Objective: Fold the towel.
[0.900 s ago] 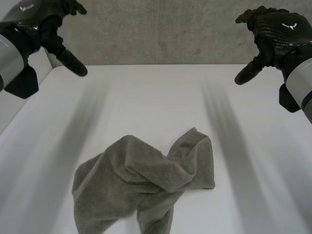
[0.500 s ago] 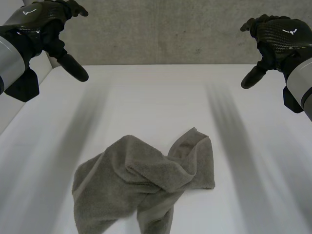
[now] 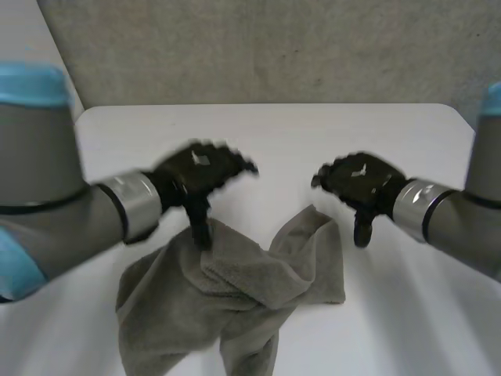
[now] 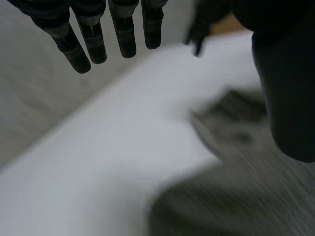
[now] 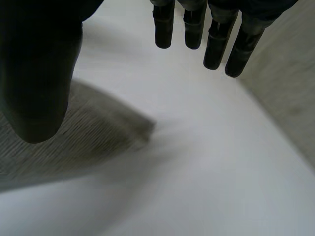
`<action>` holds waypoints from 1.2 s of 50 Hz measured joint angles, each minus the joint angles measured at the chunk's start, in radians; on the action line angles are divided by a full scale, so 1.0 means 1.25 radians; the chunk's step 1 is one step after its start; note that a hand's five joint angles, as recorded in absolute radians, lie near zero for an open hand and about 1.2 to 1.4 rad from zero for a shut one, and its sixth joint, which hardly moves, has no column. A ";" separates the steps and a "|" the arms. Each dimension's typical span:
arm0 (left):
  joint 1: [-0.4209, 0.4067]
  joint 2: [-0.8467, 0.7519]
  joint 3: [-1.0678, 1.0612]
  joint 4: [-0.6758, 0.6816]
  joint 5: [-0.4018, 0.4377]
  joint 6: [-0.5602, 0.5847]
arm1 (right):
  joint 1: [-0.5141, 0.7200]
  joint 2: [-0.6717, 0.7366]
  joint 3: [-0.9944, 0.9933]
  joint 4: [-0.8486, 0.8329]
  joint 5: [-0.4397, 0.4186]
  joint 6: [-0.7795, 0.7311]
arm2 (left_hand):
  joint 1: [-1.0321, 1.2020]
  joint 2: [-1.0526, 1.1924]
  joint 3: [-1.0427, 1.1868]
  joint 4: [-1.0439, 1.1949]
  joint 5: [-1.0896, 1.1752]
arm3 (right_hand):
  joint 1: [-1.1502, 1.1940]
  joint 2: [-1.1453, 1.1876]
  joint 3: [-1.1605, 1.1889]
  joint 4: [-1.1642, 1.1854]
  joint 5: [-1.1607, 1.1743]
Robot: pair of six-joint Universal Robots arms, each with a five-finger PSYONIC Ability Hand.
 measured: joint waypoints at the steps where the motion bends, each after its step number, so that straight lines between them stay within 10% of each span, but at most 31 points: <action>1: -0.009 -0.026 0.000 -0.021 0.000 0.034 | 0.000 0.022 0.000 0.001 0.000 -0.002 | 0.000 0.000 0.000 0.000 0.001 | 0.000 0.000 0.000 0.000 0.000; 7: -0.039 -0.135 0.000 -0.091 -0.012 0.150 | 0.000 0.113 -0.005 0.000 0.001 0.001 | 0.079 0.085 0.094 0.073 0.114 | 0.175 0.166 0.158 0.150 0.180; 15: -0.059 -0.177 0.010 -0.097 -0.056 0.168 | 0.001 0.188 -0.024 -0.004 -0.002 0.015 | 0.910 0.938 0.962 0.933 0.957 | 0.823 0.802 0.796 0.790 0.819; 18: -0.061 -0.162 0.038 -0.080 -0.071 0.161 | 0.003 0.194 -0.049 -0.016 -0.003 0.037 | 0.914 0.971 1.021 0.973 0.992 | 0.875 0.850 0.865 0.866 0.889; 36: -0.061 -0.001 0.369 0.200 -0.311 -0.163 | -0.003 -0.152 -0.086 -0.568 0.141 0.575 | 0.907 0.944 0.989 0.954 0.973 | 0.875 0.850 0.865 0.866 0.889; 60: -0.070 0.035 -0.353 0.410 -0.256 -0.050 | 0.003 -0.021 0.275 -0.328 -0.024 0.153 | 0.273 0.272 0.280 0.270 0.291 | 0.878 0.850 0.871 0.866 0.889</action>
